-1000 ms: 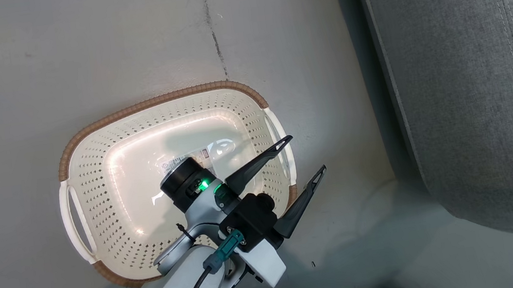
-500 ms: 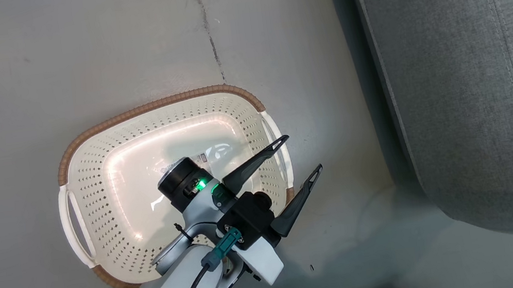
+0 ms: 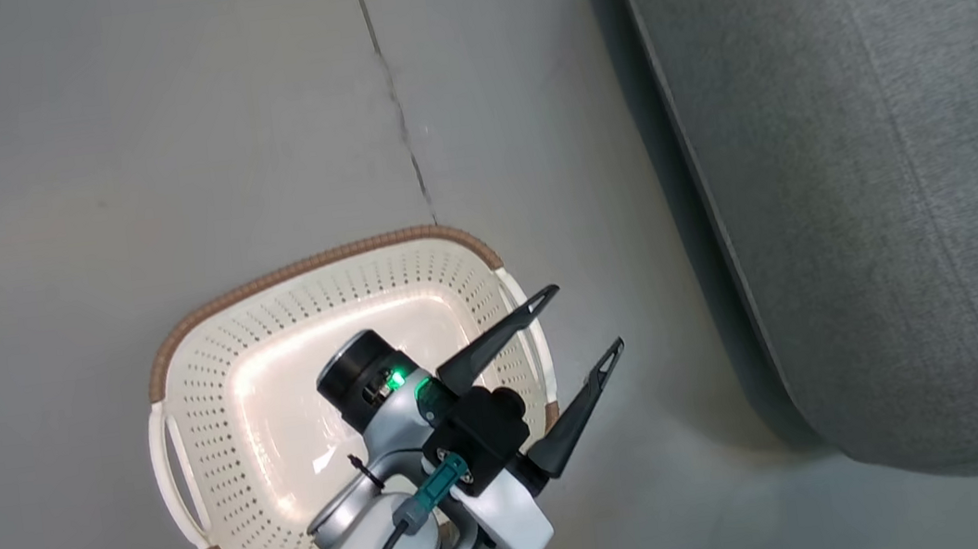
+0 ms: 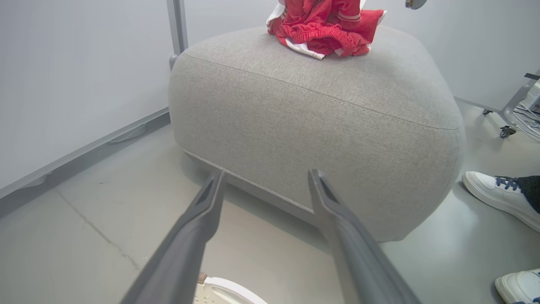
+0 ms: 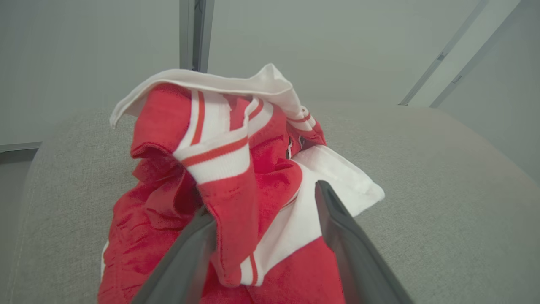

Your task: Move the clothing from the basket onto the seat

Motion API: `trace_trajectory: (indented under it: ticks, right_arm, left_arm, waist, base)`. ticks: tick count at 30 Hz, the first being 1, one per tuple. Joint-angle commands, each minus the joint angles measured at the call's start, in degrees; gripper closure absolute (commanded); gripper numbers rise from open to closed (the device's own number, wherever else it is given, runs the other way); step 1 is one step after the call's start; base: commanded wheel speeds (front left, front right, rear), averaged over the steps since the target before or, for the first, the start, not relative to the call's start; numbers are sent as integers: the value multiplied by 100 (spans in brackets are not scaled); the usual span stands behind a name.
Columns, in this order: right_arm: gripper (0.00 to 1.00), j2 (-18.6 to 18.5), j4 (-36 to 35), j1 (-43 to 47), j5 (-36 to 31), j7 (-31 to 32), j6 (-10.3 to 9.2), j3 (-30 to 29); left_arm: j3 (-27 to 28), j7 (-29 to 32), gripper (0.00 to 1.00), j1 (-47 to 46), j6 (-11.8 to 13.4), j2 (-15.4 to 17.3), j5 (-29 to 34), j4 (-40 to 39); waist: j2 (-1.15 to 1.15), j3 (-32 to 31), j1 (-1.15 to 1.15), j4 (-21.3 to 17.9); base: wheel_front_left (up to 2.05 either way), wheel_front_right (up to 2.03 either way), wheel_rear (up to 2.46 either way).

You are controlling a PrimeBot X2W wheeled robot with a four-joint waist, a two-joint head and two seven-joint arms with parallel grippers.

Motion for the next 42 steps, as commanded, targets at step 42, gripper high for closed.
trace_trajectory:
  ticks: [42]
  right_arm:
    - [0,1233,-5961,4010,-128,-7,1,366]
  left_arm:
    - [1725,-4,0,1603,771,-309,-955,-899]
  waist:
    - [0,-2753,0,1109]
  base:
    - [0,0,0]
